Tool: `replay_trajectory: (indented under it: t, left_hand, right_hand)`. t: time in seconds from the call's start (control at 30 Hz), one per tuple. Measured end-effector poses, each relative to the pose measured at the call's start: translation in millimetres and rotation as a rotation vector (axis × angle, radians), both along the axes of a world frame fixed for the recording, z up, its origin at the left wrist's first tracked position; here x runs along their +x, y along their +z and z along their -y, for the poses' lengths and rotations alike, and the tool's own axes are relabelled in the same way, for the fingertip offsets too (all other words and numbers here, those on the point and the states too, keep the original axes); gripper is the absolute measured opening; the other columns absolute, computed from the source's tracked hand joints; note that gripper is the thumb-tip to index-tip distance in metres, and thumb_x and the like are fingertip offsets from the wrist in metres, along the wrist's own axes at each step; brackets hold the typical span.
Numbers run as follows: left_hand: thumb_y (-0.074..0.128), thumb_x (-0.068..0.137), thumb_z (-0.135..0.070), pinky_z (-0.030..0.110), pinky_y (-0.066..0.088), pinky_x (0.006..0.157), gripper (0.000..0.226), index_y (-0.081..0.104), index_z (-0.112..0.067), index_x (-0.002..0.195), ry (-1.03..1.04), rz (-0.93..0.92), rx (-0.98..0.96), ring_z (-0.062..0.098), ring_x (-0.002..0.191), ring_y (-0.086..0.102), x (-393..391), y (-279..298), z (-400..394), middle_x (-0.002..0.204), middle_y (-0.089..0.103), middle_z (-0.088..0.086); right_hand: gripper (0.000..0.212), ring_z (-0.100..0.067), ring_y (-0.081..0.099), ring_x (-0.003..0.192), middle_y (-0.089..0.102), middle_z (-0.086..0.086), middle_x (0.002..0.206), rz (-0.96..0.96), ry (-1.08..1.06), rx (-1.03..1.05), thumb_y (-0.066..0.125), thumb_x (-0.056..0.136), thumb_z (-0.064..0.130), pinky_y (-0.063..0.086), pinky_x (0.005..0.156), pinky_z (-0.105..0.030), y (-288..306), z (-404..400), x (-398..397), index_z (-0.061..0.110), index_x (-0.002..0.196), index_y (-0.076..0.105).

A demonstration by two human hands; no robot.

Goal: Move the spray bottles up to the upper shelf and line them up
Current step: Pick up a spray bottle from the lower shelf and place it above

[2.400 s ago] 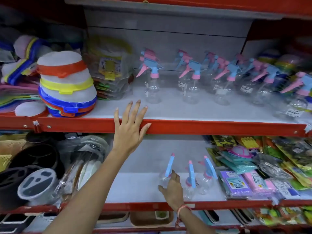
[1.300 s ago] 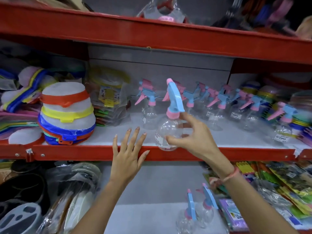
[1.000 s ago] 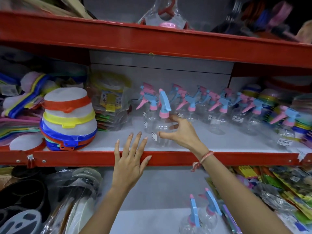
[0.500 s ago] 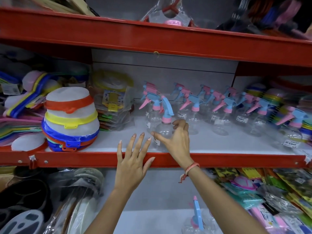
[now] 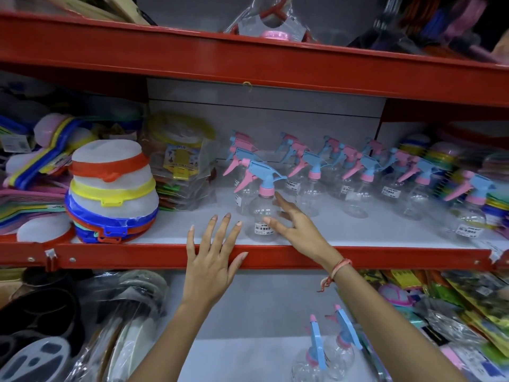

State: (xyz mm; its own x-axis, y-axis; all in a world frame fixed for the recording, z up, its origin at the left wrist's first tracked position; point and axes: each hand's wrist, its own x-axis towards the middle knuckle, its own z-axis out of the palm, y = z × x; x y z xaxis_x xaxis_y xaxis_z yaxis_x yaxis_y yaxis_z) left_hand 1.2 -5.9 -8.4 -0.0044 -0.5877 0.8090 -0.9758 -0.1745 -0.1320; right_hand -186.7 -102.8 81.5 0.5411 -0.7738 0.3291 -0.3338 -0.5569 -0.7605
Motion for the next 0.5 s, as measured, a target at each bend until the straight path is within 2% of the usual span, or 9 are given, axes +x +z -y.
replay_trajectory:
  t: [0.1, 0.17, 0.27, 0.37, 0.5]
  left_hand:
    - [0.027, 0.101, -0.053, 0.058, 0.022, 0.115, 0.059, 0.031, -0.022, 0.152, -0.009, -0.009, -0.001, 0.028, 0.145, 0.032, -1.0, -0.2, -1.4, 0.158, 0.035, 0.006]
    - [0.028, 0.102, -0.053, 0.058, 0.021, 0.116, 0.059, 0.031, -0.022, 0.152, -0.01, -0.014, -0.005, 0.029, 0.145, 0.033, -2.1, 0.0, -2.0, 0.158, 0.035, 0.007]
    - [0.028, 0.102, -0.052, 0.059, 0.021, 0.116, 0.059, 0.03, -0.021, 0.152, -0.014, -0.023, -0.002, 0.029, 0.145, 0.032, -2.1, -1.0, -2.4, 0.158, 0.035, 0.007]
    - [0.031, 0.102, -0.051, 0.06, 0.02, 0.116, 0.059, 0.029, -0.02, 0.152, -0.009, -0.039, -0.008, 0.03, 0.145, 0.032, -4.0, -2.5, -2.1, 0.158, 0.035, 0.008]
    - [0.032, 0.103, -0.05, 0.061, 0.019, 0.116, 0.058, 0.029, -0.02, 0.152, -0.014, -0.057, -0.009, 0.031, 0.145, 0.032, -6.1, -3.8, -3.0, 0.158, 0.035, 0.008]
  right_hand:
    - [0.08, -0.008, 0.035, 0.142, 0.035, 0.004, 0.155, 0.183, -0.111, -0.084, 0.066, 0.084, 0.047, 0.038, 0.111, -0.029, -9.5, -22.0, -6.7, 0.025, 0.15, 0.029]
    - [0.066, -0.009, 0.045, 0.133, 0.046, 0.004, 0.142, 0.318, -0.2, -0.215, 0.069, 0.085, 0.038, 0.043, 0.106, -0.027, -19.5, -42.6, -17.0, 0.02, 0.142, 0.042]
    - [0.046, -0.019, 0.056, 0.115, 0.054, 0.0, 0.122, 0.427, -0.327, -0.392, 0.072, 0.085, 0.025, 0.05, 0.095, -0.036, -47.2, -71.9, -37.7, 0.012, 0.125, 0.053]
    - [0.045, -0.019, 0.054, 0.108, 0.053, -0.003, 0.116, 0.404, -0.421, -0.418, 0.073, 0.082, 0.025, 0.047, 0.093, -0.033, -97.0, -91.6, -61.2, 0.008, 0.12, 0.055]
    - [0.06, -0.022, 0.05, 0.116, 0.051, -0.001, 0.124, 0.218, -0.491, -0.237, 0.072, 0.075, 0.038, 0.045, 0.098, -0.043, -180.6, -110.5, -92.7, 0.014, 0.125, 0.049]
